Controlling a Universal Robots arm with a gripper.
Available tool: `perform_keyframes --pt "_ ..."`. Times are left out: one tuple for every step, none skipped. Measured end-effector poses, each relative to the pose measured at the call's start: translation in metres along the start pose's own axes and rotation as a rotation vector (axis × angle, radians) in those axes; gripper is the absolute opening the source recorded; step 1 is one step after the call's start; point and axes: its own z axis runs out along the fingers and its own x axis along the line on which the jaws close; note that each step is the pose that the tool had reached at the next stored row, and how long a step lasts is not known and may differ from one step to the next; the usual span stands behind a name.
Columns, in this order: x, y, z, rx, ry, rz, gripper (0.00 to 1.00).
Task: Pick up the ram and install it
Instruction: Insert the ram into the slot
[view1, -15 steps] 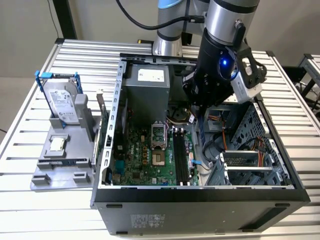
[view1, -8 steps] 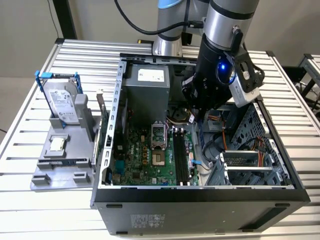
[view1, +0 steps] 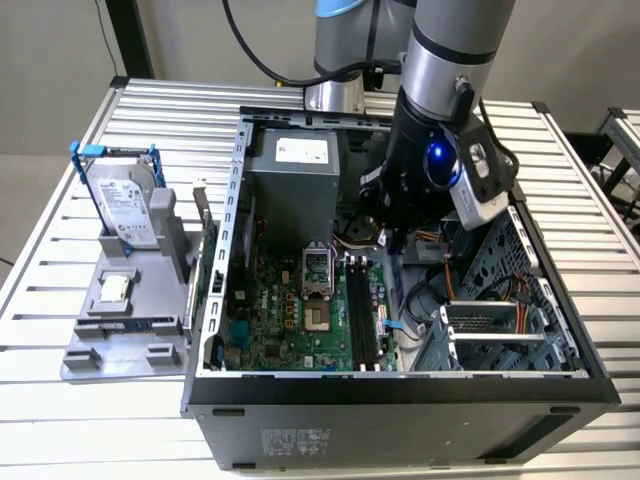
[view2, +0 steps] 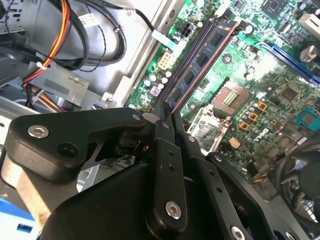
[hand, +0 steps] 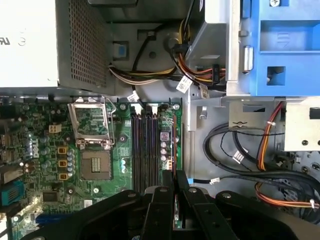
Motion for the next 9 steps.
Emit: perform_keyframes --pt "0.0003 0.0 0.0017 0.0 0.0 0.0 0.0" --pt "0.0005 -0.0001 0.0026 -0.0003 0.0004 0.0 0.0" --pt "0.0006 -0.0001 0.0032 -0.0001 0.0015 0.0 0.0" --pt "0.0006 -0.0001 0.0033 0.0001 0.0034 0.0 0.0" --pt "0.0006 -0.0002 0.0032 0.0002 0.0035 0.0 0.0" --pt "0.0006 -0.0002 0.0033 0.0002 0.0036 0.0 0.0" --pt "0.0006 -0.0001 0.004 -0.0003 0.0036 0.0 0.0" --pt "0.0006 0.0 0.0058 -0.0004 0.0036 -0.001 0.0" --pt "0.0006 -0.0001 0.0075 -0.0001 0.0035 -0.005 0.0"
